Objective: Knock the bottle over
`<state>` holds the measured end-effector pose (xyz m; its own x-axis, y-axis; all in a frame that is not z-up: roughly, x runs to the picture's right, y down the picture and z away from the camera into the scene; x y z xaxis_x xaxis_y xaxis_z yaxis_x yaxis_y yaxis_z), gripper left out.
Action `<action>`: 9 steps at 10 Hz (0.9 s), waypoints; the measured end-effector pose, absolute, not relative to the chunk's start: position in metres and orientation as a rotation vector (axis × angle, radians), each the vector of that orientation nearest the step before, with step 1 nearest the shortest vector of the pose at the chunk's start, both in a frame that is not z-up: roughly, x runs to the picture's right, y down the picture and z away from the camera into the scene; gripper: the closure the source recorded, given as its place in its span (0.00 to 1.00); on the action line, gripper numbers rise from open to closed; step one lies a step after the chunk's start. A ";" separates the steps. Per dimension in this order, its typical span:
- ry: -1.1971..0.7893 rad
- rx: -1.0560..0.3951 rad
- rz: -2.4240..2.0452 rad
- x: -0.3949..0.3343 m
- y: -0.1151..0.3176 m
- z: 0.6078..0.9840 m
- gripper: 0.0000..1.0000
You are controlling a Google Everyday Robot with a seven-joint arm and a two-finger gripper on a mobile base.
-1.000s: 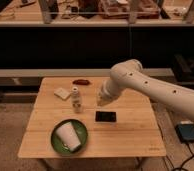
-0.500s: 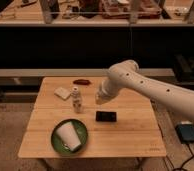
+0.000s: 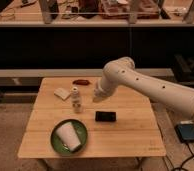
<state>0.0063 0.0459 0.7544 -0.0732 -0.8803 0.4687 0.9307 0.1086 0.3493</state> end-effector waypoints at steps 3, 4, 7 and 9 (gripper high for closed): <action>-0.714 -0.098 -1.510 -0.015 0.048 0.764 0.70; -0.711 -0.086 -1.521 -0.019 0.050 0.771 0.70; -0.701 -0.077 -1.520 -0.020 0.050 0.777 0.70; -0.700 -0.071 -1.527 -0.022 0.047 0.778 0.70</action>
<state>-0.0222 0.0474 0.7782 -0.1085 -0.8831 0.4564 0.9224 0.0818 0.3776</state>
